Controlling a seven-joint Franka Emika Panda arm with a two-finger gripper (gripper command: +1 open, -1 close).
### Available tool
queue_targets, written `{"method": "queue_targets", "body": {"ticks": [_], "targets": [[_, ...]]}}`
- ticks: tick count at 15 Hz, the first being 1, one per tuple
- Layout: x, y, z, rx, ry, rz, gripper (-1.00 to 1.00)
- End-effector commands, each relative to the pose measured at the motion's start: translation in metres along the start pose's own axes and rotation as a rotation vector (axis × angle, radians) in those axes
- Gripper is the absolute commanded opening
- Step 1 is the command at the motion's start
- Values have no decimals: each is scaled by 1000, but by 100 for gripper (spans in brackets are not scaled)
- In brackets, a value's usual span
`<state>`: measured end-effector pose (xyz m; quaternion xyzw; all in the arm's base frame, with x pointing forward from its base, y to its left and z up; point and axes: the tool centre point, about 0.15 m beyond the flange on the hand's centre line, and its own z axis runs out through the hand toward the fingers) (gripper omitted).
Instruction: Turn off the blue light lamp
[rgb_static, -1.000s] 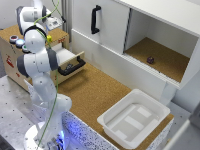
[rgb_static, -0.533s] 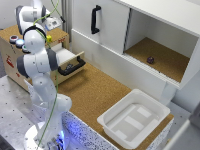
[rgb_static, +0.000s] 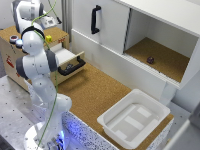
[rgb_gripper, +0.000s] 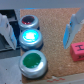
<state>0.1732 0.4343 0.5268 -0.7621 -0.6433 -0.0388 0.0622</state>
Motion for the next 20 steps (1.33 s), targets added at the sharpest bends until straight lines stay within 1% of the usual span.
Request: {"method": "queue_targets", "body": {"ticks": [1, 2, 3, 4, 5, 6, 7, 8, 9, 13, 16, 18, 20], "targets": [[46, -25, 1, -51, -115, 160, 100], [50, -28, 0, -59, -123, 174, 100], [53, -31, 0, -53, -123, 198, 100], [57, -33, 2, -38, -129, 200, 100], [60, -32, 2, -22, -112, 207, 100], [64, -31, 2, -32, -122, 200, 100], [70, -28, 0, -29, -115, 190, 100], [75, -24, 1, -37, -121, 181, 100], [80, -22, 1, -38, -124, 165, -100], [100, -22, 3, -39, -139, 90, -100], [112, -38, 21, 5, -158, 43, -100], [113, -42, 30, 23, -160, 42, -100], [112, -40, 31, 28, -158, 54, -100]]}}
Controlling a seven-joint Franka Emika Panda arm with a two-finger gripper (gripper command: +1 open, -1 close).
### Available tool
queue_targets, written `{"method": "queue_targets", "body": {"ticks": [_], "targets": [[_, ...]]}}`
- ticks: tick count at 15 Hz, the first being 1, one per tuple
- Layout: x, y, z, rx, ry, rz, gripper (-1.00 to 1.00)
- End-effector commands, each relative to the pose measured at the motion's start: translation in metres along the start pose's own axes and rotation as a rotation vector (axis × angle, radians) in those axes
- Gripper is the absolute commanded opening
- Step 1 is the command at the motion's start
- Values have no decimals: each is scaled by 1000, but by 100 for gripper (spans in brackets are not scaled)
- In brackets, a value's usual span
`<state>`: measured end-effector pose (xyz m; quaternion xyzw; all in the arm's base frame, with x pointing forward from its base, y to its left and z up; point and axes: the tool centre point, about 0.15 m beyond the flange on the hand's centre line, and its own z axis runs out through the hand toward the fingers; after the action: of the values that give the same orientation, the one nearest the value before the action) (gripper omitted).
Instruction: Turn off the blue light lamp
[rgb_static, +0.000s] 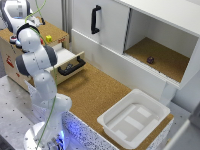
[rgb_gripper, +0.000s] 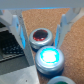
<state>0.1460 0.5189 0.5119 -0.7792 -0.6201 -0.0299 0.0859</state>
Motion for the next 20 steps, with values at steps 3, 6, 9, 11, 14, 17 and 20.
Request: {"method": "queue_targets", "body": {"ticks": [3, 6, 9, 11, 14, 17, 20], "targets": [[26, 13, 8, -32, -177, 40, -100], [21, 15, 20, -16, -183, 54, -100], [16, 10, 38, 23, -203, 54, -100], [14, 12, 49, 37, -208, 60, -100], [20, 15, 72, 46, -239, 46, -100], [31, 17, 69, 24, -244, 21, -100], [32, 8, 9, -15, -207, -17, -100]]}}
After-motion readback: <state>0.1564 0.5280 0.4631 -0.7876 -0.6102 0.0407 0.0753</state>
